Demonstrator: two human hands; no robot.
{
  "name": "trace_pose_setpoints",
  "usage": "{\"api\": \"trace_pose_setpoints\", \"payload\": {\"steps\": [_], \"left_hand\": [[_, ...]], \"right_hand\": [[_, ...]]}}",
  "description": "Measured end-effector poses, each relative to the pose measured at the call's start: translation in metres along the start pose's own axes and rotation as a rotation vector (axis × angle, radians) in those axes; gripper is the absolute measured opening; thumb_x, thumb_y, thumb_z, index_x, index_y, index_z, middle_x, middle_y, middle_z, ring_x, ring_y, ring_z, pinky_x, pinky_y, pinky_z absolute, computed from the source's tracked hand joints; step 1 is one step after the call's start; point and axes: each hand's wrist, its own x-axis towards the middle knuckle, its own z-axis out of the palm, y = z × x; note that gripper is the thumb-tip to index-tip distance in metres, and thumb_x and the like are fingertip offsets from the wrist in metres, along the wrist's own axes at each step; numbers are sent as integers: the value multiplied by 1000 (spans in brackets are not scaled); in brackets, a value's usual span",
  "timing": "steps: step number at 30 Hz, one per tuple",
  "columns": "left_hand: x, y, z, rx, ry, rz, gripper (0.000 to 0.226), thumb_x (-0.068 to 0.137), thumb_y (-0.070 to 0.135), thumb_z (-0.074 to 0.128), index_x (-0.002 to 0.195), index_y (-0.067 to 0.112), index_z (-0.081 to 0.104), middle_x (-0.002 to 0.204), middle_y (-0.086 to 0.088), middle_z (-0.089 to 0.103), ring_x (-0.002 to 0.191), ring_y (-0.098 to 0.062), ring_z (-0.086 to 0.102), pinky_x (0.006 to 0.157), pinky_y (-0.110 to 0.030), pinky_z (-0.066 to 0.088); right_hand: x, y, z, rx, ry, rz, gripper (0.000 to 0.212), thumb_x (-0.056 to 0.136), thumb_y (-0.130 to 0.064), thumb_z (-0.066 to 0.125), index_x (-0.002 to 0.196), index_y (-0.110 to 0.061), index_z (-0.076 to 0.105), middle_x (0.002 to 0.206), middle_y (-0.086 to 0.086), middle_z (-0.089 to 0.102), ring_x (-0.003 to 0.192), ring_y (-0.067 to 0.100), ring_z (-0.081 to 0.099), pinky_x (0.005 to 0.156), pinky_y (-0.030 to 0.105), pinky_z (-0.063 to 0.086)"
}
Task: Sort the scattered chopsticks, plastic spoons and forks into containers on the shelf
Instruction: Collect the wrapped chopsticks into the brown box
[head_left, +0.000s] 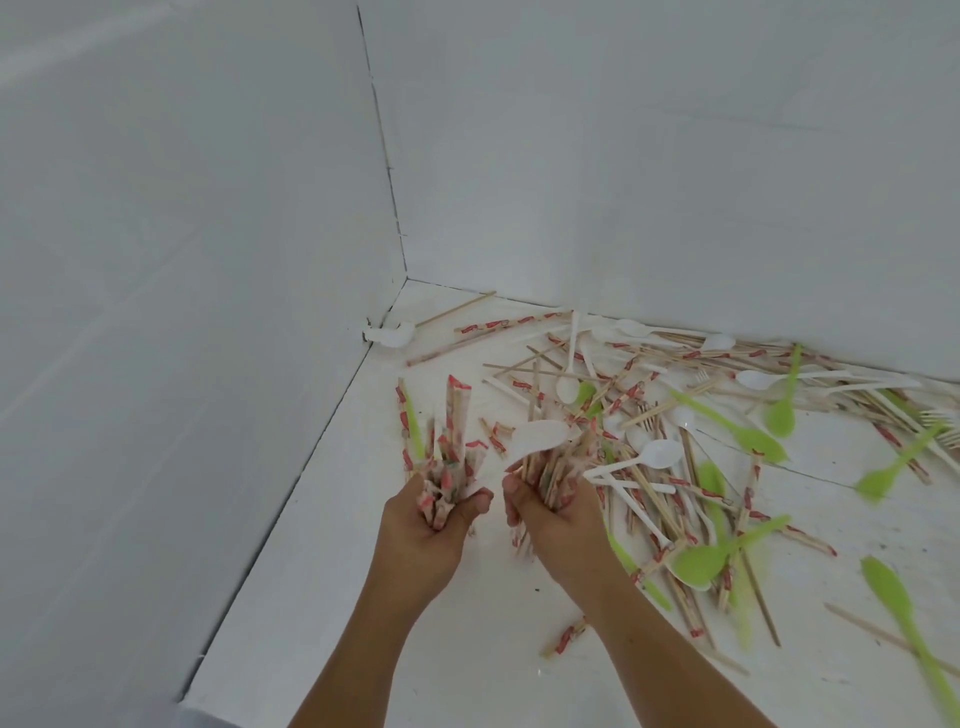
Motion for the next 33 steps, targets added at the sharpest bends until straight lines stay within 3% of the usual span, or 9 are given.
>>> {"api": "trace_pose_setpoints", "payload": {"steps": [3, 6, 8, 10, 18, 22, 27, 30, 33], "left_hand": [[2, 1, 2, 21, -9, 25, 10, 90, 21, 78, 86, 12, 75, 76, 1, 77, 75, -11, 73, 68, -18, 53], [4, 3, 5, 35, -82, 27, 8, 93, 14, 75, 88, 9, 73, 72, -1, 74, 70, -15, 72, 66, -20, 53], [4, 4, 8, 46, -123, 17, 4, 95, 5, 71, 92, 7, 72, 72, -2, 73, 65, -14, 69, 63, -19, 52], [4, 4, 9, 50, -136, 2, 6, 95, 1, 69, 95, 7, 72, 73, -2, 74, 64, -14, 69, 61, -17, 51], [6, 5, 2, 31, -188, 36, 9, 96, 22, 71, 102, 18, 77, 91, 2, 79, 93, -17, 76, 92, -41, 58], [4, 6, 1, 45, -162, 24, 9, 97, 25, 70, 97, 22, 79, 94, 7, 80, 98, -12, 75, 100, -44, 55], [2, 4, -1, 25, -99, -33, 6, 92, 14, 76, 97, 17, 79, 92, 7, 80, 94, -8, 75, 99, -42, 56], [3, 5, -6, 10, -70, -15, 16, 89, 5, 77, 101, 16, 76, 96, 7, 78, 95, -11, 74, 96, -41, 58], [4, 9, -13, -7, -95, 46, 30, 88, -1, 76, 108, 22, 71, 94, 3, 75, 91, -14, 73, 86, -31, 57]], "right_hand": [[3, -14, -1, 156, 47, 26, 12, 91, -10, 77, 82, -14, 69, 64, 13, 51, 53, 21, 43, 50, 30, 39], [6, -27, 2, 264, 23, 92, 31, 70, -24, 92, 79, -9, 66, 62, 15, 48, 46, 20, 39, 45, 28, 37], [4, -36, 6, 225, -80, 76, 22, 77, -11, 89, 71, -22, 72, 57, 10, 51, 43, 20, 42, 44, 27, 37], [6, -39, 6, 216, -88, 82, 32, 83, 2, 81, 65, -23, 71, 57, 8, 54, 42, 21, 44, 44, 27, 37], [7, -47, -7, 207, -3, 21, 25, 84, -3, 80, 69, -23, 76, 59, 8, 56, 44, 21, 41, 48, 28, 38], [2, -54, -2, 232, 38, -1, 26, 83, -6, 81, 68, -24, 70, 59, 9, 52, 47, 20, 40, 48, 29, 37], [0, -72, -8, 419, 33, -74, 14, 82, 1, 73, 78, -7, 63, 56, 4, 50, 39, 17, 34, 47, 30, 34], [10, -76, -24, 297, 130, -4, 18, 88, 5, 73, 80, -10, 67, 58, 2, 55, 43, 18, 39, 50, 31, 37], [22, -58, -35, -50, 191, 89, 17, 86, -13, 82, 77, -22, 72, 61, 1, 54, 53, 22, 46, 59, 36, 45]]}}
